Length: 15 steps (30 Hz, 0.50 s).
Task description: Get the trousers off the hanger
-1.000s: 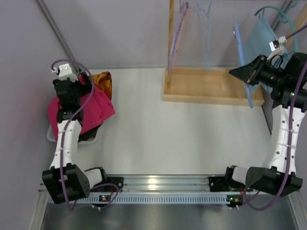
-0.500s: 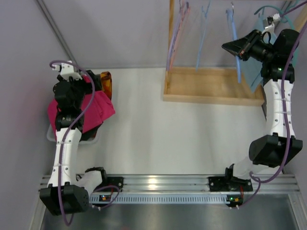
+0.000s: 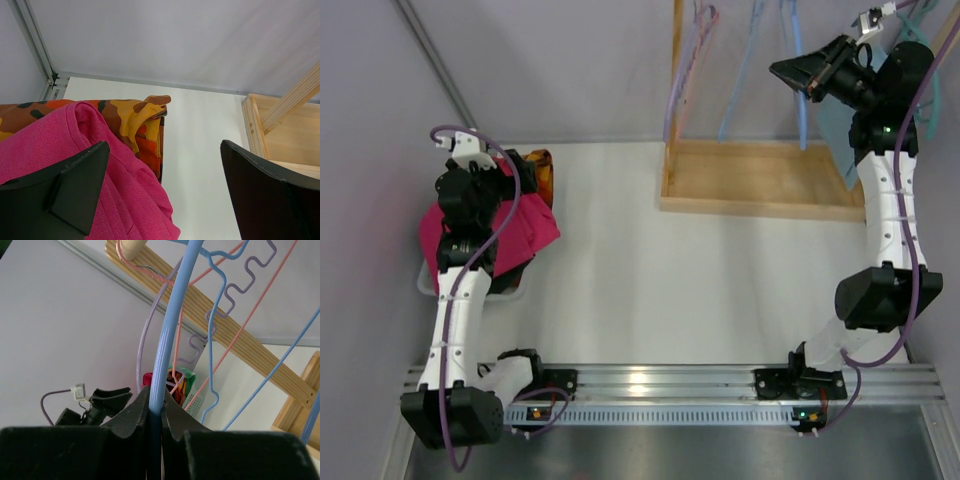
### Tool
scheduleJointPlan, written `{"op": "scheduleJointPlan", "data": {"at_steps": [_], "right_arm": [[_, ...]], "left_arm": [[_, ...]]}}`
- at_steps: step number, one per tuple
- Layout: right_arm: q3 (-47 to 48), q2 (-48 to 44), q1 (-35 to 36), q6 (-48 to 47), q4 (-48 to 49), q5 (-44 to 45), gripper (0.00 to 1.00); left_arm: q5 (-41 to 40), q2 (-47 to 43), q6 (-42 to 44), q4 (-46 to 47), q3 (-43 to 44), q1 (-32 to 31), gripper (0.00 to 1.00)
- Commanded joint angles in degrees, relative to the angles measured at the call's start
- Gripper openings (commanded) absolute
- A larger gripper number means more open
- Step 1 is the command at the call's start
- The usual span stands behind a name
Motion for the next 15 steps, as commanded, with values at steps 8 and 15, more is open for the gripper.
{"op": "scheduleJointPlan", "data": {"at_steps": [8,15], "right_arm": [[4.44,2.00,1.28,0.70,3.17,6.94,0.00],[3.48,4.47,1.98,1.92,4.31,6.60,0.00]], "left_arm": [[0.10,2.14,0.48,-4.27,3.81,-2.06,0.99],[3.34,8.20,2.58,-18.31,12.60,-3.56,0.98]]}}
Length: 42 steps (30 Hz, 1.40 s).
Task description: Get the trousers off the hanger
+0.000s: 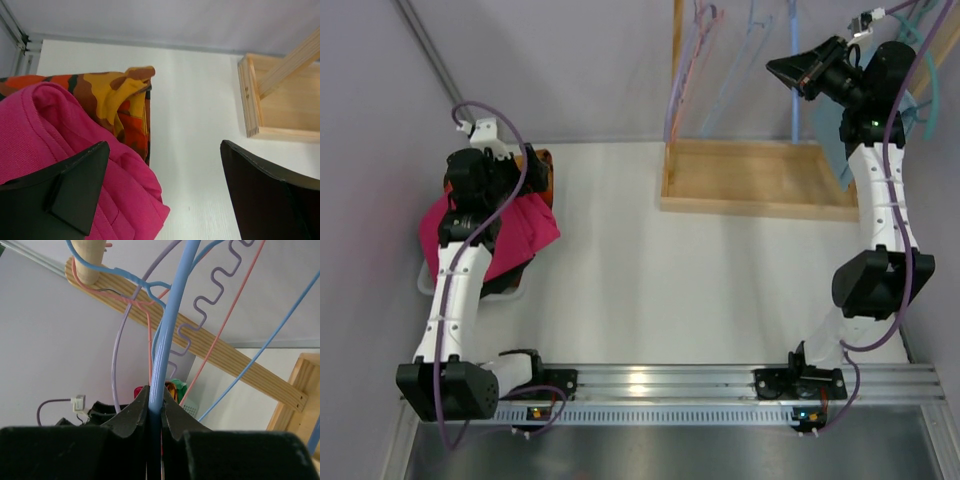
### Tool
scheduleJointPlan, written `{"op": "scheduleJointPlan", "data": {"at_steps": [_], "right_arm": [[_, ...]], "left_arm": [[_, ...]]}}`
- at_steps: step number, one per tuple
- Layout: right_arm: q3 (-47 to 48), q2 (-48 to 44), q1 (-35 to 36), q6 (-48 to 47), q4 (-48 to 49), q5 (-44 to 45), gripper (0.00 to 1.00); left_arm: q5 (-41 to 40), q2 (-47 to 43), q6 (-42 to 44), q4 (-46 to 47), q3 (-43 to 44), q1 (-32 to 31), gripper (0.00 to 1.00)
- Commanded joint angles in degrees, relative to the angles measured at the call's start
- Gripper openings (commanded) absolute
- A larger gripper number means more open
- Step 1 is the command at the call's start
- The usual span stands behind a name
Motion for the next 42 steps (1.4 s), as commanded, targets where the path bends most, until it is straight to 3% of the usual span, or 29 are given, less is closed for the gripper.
{"op": "scheduleJointPlan", "data": {"at_steps": [1,6,7,9,12,13,16,22,26,30,42], "right_arm": [[1.16,-0.19,1.32,1.16,5.90,0.89,0.00],[-4.20,-1.24,1.67,2.39,9.17,-0.43,0.05],[-4.82,-1.68,1.76,2.48,9.60,-0.51,0.14],[-6.66,-2.12,1.76,2.92,11.36,-0.95,0.21],[-8.86,-4.05,1.67,1.79,11.37,-1.22,0.43],[-9.56,-5.27,1.50,1.52,11.37,-1.22,0.55],[-11.68,-7.99,0.63,-0.76,9.00,-1.04,0.72],[-14.75,-15.28,-2.53,-8.84,-0.82,0.89,0.92],[-16.51,-20.13,-4.65,-17.62,-7.78,0.98,0.98],[-19.05,-25.49,-5.36,-33.42,-18.24,2.73,0.99],[-41.99,-43.07,-3.34,-54.10,-24.49,6.33,0.99]], "left_arm": [[3.98,2.98,3.44,-8.52,5.46,-0.98,0.98],[3.99,7.38,6.00,-15.65,8.54,-4.31,0.98],[3.82,8.17,7.05,-17.92,8.98,-4.67,0.98],[4.08,9.93,7.84,-19.43,10.30,-5.64,0.98],[4.00,11.08,8.72,-20.75,10.74,-6.52,0.98],[4.08,11.34,8.81,-21.01,10.83,-6.70,0.98],[3.29,12.92,8.64,-21.72,11.97,-7.14,0.98],[-1.35,15.38,8.73,-21.72,16.45,-7.23,0.98],[-6.63,17.85,7.93,-21.72,21.10,-7.31,0.98],[-8.57,18.99,10.99,-20.40,23.05,-8.71,0.98],[-15.16,24.09,12.69,-17.41,24.46,-25.85,0.98]]}}
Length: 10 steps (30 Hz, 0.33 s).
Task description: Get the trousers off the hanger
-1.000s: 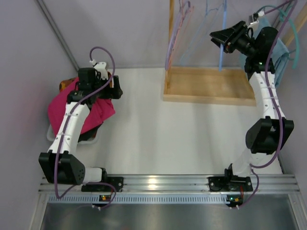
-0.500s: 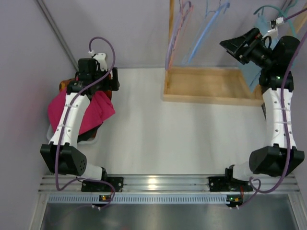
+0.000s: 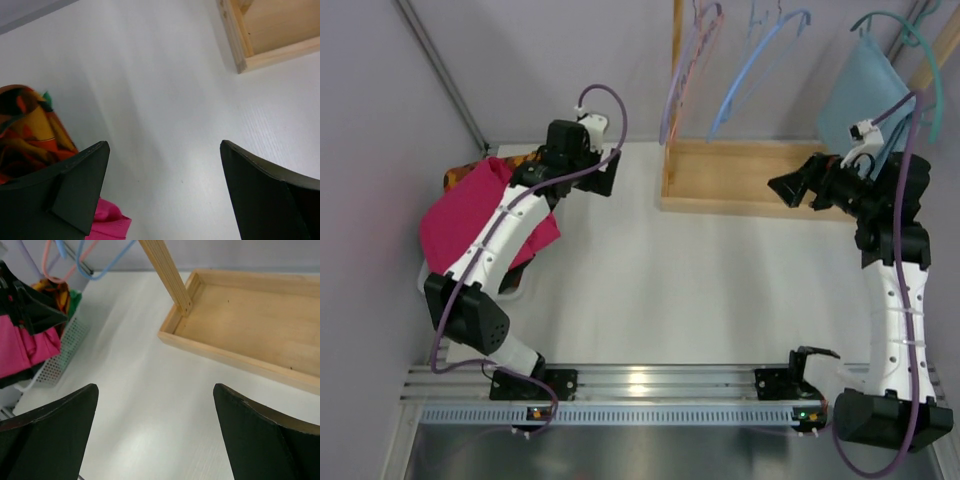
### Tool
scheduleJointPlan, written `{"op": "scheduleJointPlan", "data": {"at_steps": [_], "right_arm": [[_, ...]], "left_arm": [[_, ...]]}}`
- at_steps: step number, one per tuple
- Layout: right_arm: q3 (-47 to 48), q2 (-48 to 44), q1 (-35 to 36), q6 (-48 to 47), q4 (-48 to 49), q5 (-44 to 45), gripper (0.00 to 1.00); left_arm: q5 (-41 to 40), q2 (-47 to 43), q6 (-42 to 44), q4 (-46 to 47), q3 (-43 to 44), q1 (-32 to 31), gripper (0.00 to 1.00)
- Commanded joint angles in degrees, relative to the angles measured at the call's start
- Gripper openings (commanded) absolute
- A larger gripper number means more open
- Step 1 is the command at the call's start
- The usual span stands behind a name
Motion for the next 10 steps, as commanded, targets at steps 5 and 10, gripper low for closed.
{"op": "scheduleJointPlan", "data": {"at_steps": [5,10], "right_arm": [[-7.33,-4.33,3.78,-12.10,-2.58,2.67,0.99],[-8.83,-5.21,7.21,-13.16,-2.75,4.25,0.99]], "left_arm": [[-3.61,2.07,-2.26,3.38,0.72,-9.21,0.98],[-2.83,1.72,-4.81,3.64,-0.96,-11.67,0.98]]}}
